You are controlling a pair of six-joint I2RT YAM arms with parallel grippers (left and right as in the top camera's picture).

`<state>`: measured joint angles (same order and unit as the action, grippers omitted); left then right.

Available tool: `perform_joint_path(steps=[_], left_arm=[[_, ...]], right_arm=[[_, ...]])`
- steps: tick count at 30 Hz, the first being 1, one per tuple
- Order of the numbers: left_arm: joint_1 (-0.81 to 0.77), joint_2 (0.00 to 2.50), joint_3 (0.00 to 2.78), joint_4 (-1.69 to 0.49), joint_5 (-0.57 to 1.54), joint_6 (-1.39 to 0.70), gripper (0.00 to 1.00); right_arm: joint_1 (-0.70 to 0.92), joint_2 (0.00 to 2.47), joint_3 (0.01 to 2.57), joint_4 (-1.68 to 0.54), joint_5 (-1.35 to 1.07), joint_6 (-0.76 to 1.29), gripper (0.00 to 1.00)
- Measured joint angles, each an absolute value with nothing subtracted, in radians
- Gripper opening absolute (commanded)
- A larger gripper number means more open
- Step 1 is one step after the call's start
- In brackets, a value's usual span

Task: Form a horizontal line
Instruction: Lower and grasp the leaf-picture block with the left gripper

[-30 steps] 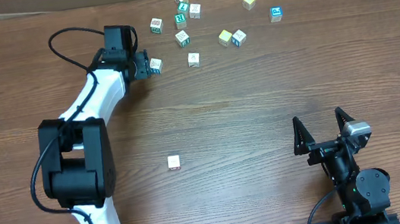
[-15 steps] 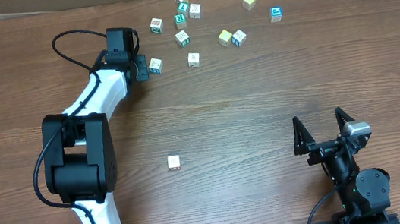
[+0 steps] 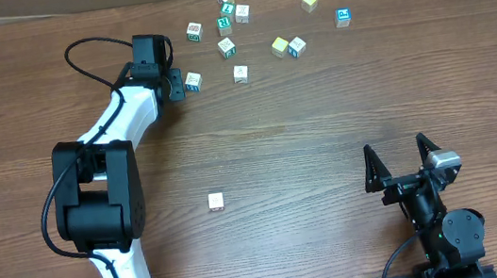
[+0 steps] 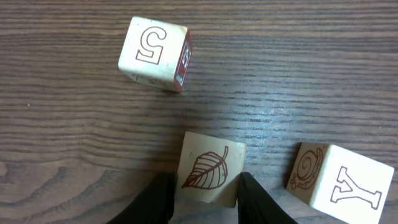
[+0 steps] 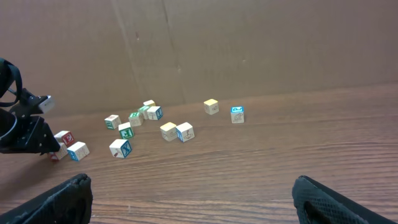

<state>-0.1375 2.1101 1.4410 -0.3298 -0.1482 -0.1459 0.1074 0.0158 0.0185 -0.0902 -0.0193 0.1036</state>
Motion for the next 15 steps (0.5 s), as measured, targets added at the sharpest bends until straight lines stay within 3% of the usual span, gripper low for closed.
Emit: perform_joint_path(steps=[6,15], left_arm=[[-0.138,2.105,1.451,-0.443,-0.154,-0.146,0.27],[-0.138,2.108,1.455,-0.633,-0.159,-0.163,0.43]], right_arm=[[0.107,0.016,0.019,-0.09,-0.019,0.104,1.0],[0.107,0.016,0.019,-0.09,-0.019,0.104,1.0]])
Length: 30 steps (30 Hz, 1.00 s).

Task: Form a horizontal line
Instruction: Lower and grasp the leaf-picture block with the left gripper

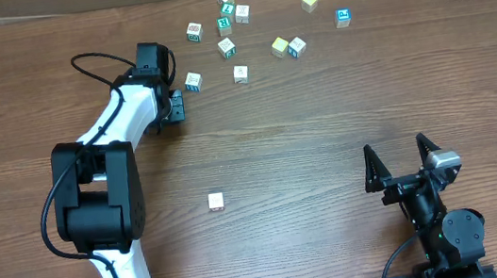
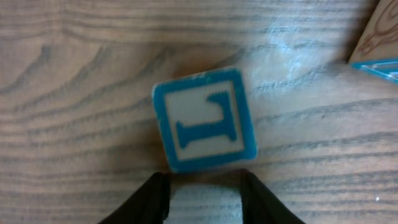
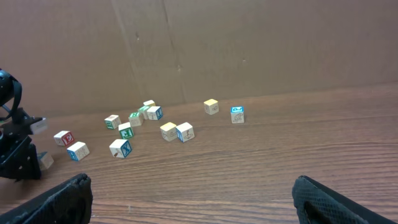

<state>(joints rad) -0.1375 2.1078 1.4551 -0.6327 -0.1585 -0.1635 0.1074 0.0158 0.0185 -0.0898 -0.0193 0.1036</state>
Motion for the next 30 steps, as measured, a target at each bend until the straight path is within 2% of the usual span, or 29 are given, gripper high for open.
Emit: perform_joint_path(steps=[6,10,13,19,21,28,30], left_arm=[[-0.137,2.108,1.464,-0.64,-0.162,-0.181,0.5],[-0.137,2.108,1.475,-0.565,-0.162,-0.184,0.5],[-0.137,2.108,1.488,-0.505,-0.162,-0.184,0.43],[-0.137,2.108,1.489,-0.493,-0.162,-0.185,0.38],[-0.137,2.108,1.489,-0.504,-0.162,-0.185,0.32],[-0.137,2.108,1.49,-0.524,-0.162,-0.187,0.27],[-0.137,2.108,1.491,-0.525,-0.162,-0.187,0.3]], right_arm=[[0.107,0.016,0.019,-0.09,-0.019,0.104,1.0],[0.107,0.016,0.019,-0.09,-0.019,0.103,1.0],[0.107,0.016,0.019,-0.09,-0.019,0.104,1.0],[0.107,0.016,0.019,-0.089,-0.019,0.104,1.0],[0.107,0.016,0.019,-0.09,-0.019,0.104,1.0],[0.107,0.016,0.019,-0.09,-0.019,0.104,1.0],[0.107,0.016,0.019,-0.09,-0.019,0.103,1.0]])
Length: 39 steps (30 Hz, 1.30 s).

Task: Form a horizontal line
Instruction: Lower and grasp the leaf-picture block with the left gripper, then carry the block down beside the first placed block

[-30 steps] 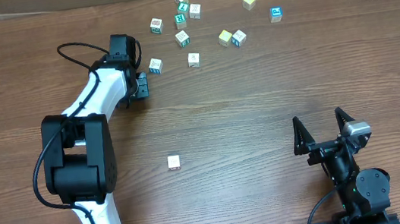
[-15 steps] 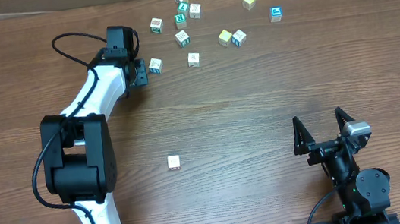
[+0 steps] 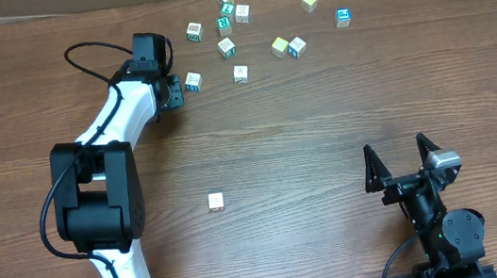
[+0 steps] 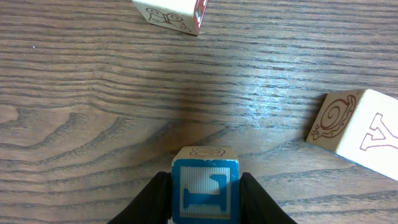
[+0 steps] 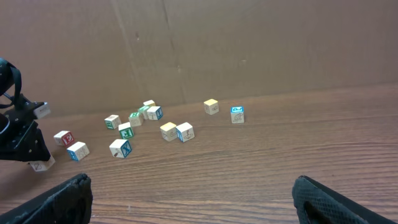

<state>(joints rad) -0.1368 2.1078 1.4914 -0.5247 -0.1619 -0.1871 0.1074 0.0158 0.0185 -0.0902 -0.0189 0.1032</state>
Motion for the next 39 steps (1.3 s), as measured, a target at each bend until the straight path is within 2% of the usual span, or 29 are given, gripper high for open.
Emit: perform_joint_path(steps=[3,7,10,15,26,33,39], left_arm=[[-0.137,2.108,1.494,-0.527,-0.162,-0.188,0.36],[-0.137,2.108,1.501,-0.523,-0.162,-0.187,0.37],[-0.137,2.108,1.501,-0.516,-0.162,-0.187,0.36],[-0.137,2.108,1.501,-0.515,-0.162,-0.187,0.29],[-0.137,2.106,1.51,-0.553,-0.162,-0.188,0.27],[-0.137,1.997,1.51,-0.666,-0.161,-0.26,0.25],[-0.138,1.761,1.515,-0.905,-0.161,-0.342,0.23]], right_arm=[[0.107,0.016,0.019,-0.09,-0.019,0.103,1.0],[0.107,0.016,0.019,-0.09,-0.019,0.104,1.0],[0.107,0.016,0.019,-0.09,-0.019,0.104,1.0],[0.107,0.016,0.019,-0.09,-0.019,0.104,1.0],[0.107,0.016,0.019,-0.09,-0.019,0.104,1.0],[0.107,0.016,0.019,-0.091,-0.019,0.104,1.0],[0.107,0.016,0.019,-0.09,-0.019,0.104,1.0]])
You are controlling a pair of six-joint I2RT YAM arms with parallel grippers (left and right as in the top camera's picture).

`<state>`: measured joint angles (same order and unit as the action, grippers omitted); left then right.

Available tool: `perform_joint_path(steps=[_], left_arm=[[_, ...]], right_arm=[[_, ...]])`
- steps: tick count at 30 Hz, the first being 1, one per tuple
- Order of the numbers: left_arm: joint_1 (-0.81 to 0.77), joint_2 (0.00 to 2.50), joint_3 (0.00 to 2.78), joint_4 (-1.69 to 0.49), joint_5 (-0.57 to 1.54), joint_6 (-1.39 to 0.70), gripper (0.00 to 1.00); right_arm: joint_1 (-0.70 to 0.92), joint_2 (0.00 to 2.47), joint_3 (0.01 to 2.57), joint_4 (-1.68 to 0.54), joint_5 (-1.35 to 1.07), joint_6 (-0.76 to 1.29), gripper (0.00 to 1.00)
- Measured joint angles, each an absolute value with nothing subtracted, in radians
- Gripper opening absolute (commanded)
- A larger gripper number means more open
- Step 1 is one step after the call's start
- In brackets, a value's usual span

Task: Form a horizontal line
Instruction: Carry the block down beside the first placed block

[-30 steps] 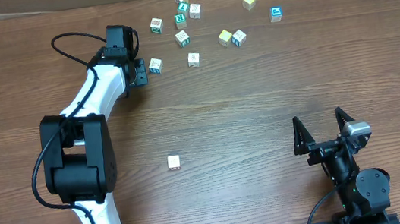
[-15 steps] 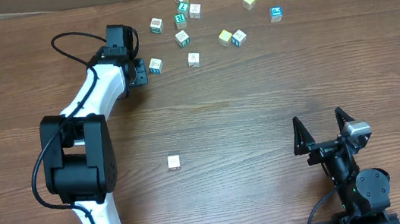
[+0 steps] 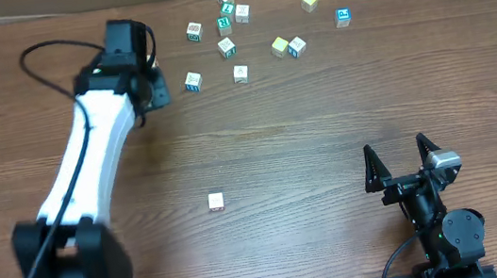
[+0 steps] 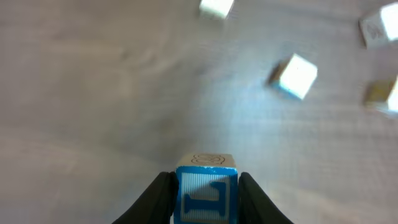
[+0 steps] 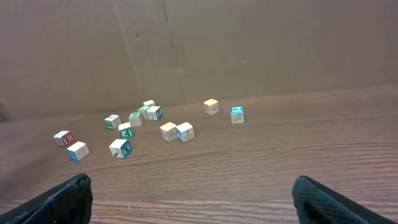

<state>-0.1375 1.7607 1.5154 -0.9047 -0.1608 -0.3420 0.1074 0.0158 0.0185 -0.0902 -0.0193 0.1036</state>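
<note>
My left gripper is shut on a wooden block with a blue letter face and holds it high over the table; the wood below is blurred. In the overhead view the left gripper hangs at the back left, just left of the scattered blocks; the held block is hidden there. A lone white block lies at the table's middle front. My right gripper rests open at the front right, with nothing between its fingers.
Several loose letter blocks are scattered along the back of the table, the nearest one just right of the left gripper; they show as well in the right wrist view. A cardboard wall backs the table.
My left gripper, with the blue-faced block in it, was just above the table and is now much higher and a little further left. The right arm has not moved.
My left fingers first stood around a leaf-faced block on the table among other blocks. Then a blue letter face showed at the fingertips, close to the wood. Then the block was held just above the table, and now it is high above it.
</note>
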Motion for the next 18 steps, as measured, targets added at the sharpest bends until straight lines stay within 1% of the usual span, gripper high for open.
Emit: perform_joint_path(steps=[5,7,9,14,18], left_arm=[[-0.138,1.678,1.522,-1.157,-0.16,-0.395,0.18],[-0.138,1.678,1.522,-1.253,-0.153,-0.424,0.18],[-0.141,1.678,1.512,-1.298,-0.138,-0.438,0.19],[-0.185,1.678,1.434,-1.304,-0.067,-0.44,0.2],[-0.251,1.678,1.307,-1.265,-0.036,-0.446,0.22]], right_arm=[[0.107,0.016,0.019,-0.09,-0.02,0.104,1.0],[0.107,0.016,0.019,-0.09,-0.019,0.103,1.0],[0.107,0.016,0.019,-0.09,-0.019,0.104,1.0],[0.107,0.016,0.019,-0.09,-0.019,0.104,1.0],[0.107,0.016,0.019,-0.09,-0.019,0.103,1.0]])
